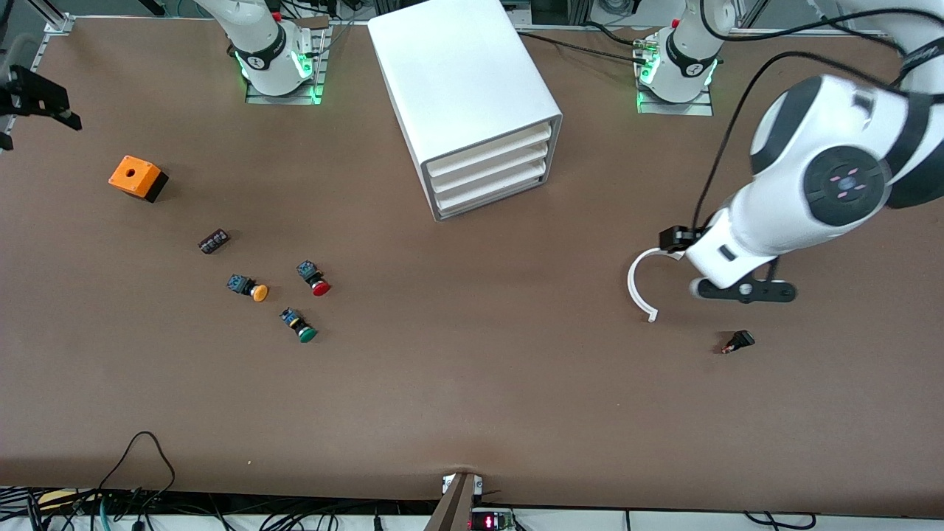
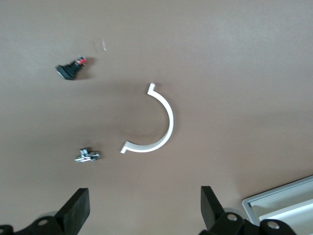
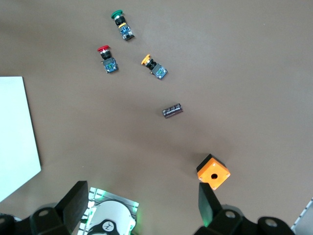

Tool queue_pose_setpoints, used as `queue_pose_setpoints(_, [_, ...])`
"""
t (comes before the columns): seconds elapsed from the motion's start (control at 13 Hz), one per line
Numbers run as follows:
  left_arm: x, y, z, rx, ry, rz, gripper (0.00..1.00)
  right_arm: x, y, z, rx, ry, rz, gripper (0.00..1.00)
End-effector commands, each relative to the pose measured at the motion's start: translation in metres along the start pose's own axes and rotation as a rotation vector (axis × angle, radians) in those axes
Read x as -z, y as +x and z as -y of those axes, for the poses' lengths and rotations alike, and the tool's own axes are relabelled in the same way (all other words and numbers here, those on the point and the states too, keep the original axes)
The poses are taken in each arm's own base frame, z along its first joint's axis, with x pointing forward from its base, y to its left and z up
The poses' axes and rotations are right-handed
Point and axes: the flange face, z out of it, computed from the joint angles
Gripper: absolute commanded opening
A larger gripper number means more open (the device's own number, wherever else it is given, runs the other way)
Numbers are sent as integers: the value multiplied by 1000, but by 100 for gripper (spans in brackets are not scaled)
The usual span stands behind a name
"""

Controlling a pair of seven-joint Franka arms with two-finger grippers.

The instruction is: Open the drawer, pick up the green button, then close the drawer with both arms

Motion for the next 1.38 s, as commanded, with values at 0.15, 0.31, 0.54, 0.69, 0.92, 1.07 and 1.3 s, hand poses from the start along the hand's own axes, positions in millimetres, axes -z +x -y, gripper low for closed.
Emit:
queue_pose_setpoints(0.15, [28,-34,76,12,-75,-107,100,4,-21,0,-37,10,46,100])
queue_pose_setpoints(0.31, [30,-47,93,-1,-65,-159,100,27,-57,-6,-67,-4,-12,100])
queue_pose_setpoints(0.54, [51,-88,104,-86,-41,-193,100,25,-62,-16,-87,6,-37,100])
queue_pose_setpoints(0.69, [55,-106,112,-60,-38,-192,100,7,-31,0,-51,-7,-11,100])
queue_pose_setpoints(0.92, [57,-110,122,-20,-45,-170,100,-17,-7,4,-76,-23,-62,100])
queue_pose_setpoints(1.07, [55,-109,133,10,-50,-168,100,-29,-5,7,-113,-30,-83,100])
queue_pose_setpoints(1.3, [53,-103,133,9,-51,-168,100,-27,-8,12,-107,-28,-79,100])
